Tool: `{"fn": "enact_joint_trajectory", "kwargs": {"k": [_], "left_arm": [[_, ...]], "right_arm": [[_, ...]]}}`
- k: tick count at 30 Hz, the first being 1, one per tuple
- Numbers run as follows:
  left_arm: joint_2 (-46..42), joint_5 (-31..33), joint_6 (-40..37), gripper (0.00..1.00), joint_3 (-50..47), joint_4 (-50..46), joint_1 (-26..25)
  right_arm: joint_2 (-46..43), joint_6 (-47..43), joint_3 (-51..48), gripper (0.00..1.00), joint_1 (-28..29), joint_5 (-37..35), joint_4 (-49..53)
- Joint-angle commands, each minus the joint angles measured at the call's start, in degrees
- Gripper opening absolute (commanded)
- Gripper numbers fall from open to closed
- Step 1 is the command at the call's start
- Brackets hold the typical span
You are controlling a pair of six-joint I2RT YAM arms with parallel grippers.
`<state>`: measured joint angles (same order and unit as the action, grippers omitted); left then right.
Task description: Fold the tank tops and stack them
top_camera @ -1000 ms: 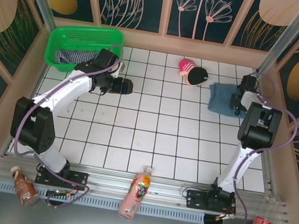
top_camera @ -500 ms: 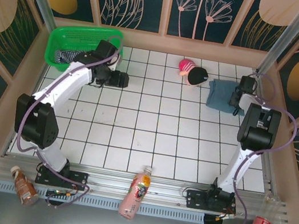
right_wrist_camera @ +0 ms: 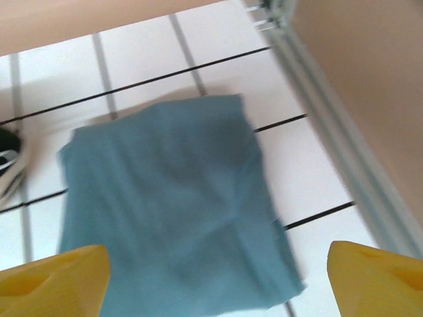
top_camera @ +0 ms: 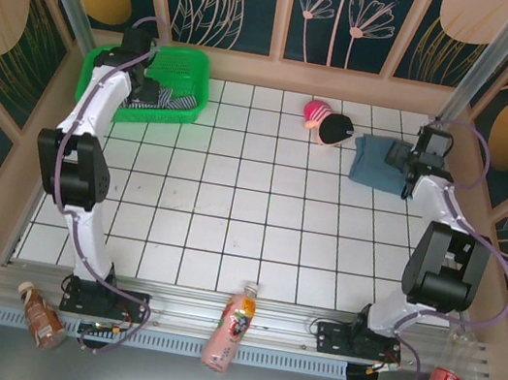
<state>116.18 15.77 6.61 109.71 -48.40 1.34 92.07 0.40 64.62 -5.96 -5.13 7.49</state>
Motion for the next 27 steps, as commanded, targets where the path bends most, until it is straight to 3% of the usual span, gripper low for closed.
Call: {"fn": "enact_joint_trajectory", "kwargs": {"k": [1,5,9,15,22,24,25,26,27], "left_arm": [[5.55,1.96,-3.4,0.78,5.58,2.88,3.11],[14.75,1.57,-5.4,0.78,16.28,2.85,4.43],[22.44,-3.47,-4.8,0.78,24.42,3.09,5.24],[27.51,-10.92,-1.93,0.79,25.14,5.28,5.2],[32.64,-15.1,1.85,0.77,26.33,6.54,5.25],[33.47,-15.77,3.01,0.65,26.34,7.85,5.21],[33.71,-15.65,3.22,0.51,26.67,8.14,5.25],[33.79,-15.35,3.64,0.27,27.44,8.28,5.25],[33.57,-15.09,3.91,0.13,28.35,8.1,5.25]], "right_arm": [[-5.21,0.74,-4.15,0.88,2.71,9.51,-0.05],[-11.03,3.64,-8.53,0.91,5.67,15.24,-1.53],[-14.82,7.6,-11.13,0.99,9.8,21.24,-1.88],[-16.58,9.71,-11.06,0.99,14.44,25.37,0.98],[-15.97,8.8,-9.77,0.99,16.11,23.77,5.23],[-15.63,8.73,-9.42,0.99,16.42,23.11,5.6],[-15.53,8.72,-9.2,0.99,16.56,22.89,5.61],[-15.44,8.73,-8.94,0.99,16.66,22.79,5.61],[-15.43,8.69,-8.74,0.99,16.75,22.62,5.61]]}}
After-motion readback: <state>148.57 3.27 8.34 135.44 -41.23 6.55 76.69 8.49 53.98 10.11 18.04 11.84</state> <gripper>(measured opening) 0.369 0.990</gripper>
